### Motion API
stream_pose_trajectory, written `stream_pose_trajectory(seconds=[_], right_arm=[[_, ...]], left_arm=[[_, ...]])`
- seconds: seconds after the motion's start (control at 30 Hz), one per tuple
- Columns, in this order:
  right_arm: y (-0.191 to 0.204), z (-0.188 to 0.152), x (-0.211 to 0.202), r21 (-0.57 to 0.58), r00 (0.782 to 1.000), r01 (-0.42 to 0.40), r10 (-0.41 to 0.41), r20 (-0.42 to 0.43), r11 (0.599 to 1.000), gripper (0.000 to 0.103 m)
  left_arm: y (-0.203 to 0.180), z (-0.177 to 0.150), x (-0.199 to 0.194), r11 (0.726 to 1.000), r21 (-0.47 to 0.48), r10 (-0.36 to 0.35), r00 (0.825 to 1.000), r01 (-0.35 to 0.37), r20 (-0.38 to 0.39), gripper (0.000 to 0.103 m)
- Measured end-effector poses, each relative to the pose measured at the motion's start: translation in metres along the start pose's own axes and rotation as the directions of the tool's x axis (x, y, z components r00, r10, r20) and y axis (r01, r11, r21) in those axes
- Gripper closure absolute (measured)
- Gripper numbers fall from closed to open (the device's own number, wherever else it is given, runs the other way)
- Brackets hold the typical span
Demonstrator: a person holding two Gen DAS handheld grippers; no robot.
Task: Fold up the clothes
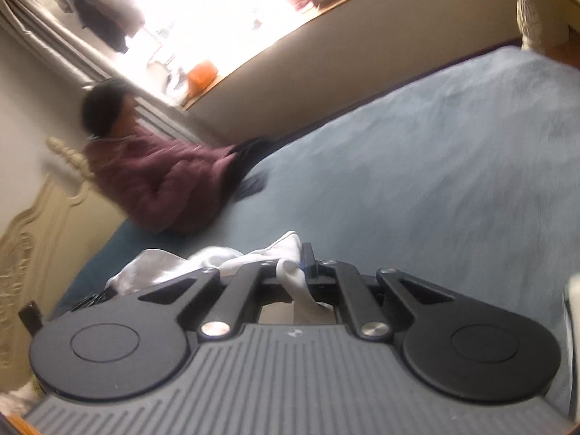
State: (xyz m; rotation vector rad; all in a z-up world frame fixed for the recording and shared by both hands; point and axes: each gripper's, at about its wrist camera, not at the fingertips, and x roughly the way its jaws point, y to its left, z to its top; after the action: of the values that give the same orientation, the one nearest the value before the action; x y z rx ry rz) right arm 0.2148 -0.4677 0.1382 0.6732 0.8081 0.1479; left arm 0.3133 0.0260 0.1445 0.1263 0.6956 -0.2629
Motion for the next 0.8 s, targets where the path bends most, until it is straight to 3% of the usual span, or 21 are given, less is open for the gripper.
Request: stream_pose_trajectory(seconds=[0.13, 0.27, 0.47, 0.53, 0.6, 0.63, 0.67, 0.73, 0.8], right_arm=[[-0.047, 0.015, 0.08, -0.031, 0.998, 0.054, -0.052, 0.045, 0.998, 0.102], [-0.101, 0.005, 0.163, 0.005, 0.989, 0.136, -0.136, 0.057, 0.991, 0.102], [-0.169, -0.023, 0.259, 0.078, 0.961, 0.263, -0.268, 0.073, 0.962, 0.102], [-0.182, -0.03, 0.28, 0.067, 0.947, 0.309, -0.313, 0.068, 0.949, 0.102], [-0.19, -0.036, 0.301, 0.015, 0.931, 0.36, -0.361, 0.05, 0.933, 0.097], [-0.194, -0.039, 0.304, 0.011, 0.923, 0.385, -0.385, 0.026, 0.923, 0.094], [-0.196, -0.04, 0.304, 0.021, 0.917, 0.398, -0.399, 0.016, 0.917, 0.089], [-0.198, -0.043, 0.295, 0.049, 0.911, 0.41, -0.411, 0.025, 0.911, 0.07], [-0.199, -0.046, 0.274, 0.095, 0.912, 0.398, -0.405, 0.066, 0.912, 0.047]], left_arm=[[-0.017, -0.019, 0.1, 0.998, 0.06, 0.033, 0.999, -0.032, -0.008, 0.101], [-0.034, -0.047, 0.181, 0.993, 0.096, 0.07, 0.997, -0.067, -0.033, 0.101], [-0.06, -0.086, 0.268, 0.987, 0.093, 0.136, 0.987, -0.129, -0.081, 0.1], [-0.064, -0.095, 0.289, 0.988, 0.087, 0.14, 0.981, -0.129, -0.131, 0.098], [-0.066, -0.103, 0.308, 0.99, 0.079, 0.128, 0.973, -0.115, -0.191, 0.087], [-0.067, -0.108, 0.313, 0.991, 0.077, 0.121, 0.969, -0.107, -0.217, 0.073], [-0.066, -0.111, 0.316, 0.991, 0.076, 0.126, 0.965, -0.112, -0.23, 0.067], [-0.064, -0.114, 0.308, 0.989, 0.058, 0.145, 0.966, -0.136, -0.215, 0.045], [-0.058, -0.112, 0.293, 0.989, 0.02, 0.148, 0.972, -0.146, -0.182, 0.037]])
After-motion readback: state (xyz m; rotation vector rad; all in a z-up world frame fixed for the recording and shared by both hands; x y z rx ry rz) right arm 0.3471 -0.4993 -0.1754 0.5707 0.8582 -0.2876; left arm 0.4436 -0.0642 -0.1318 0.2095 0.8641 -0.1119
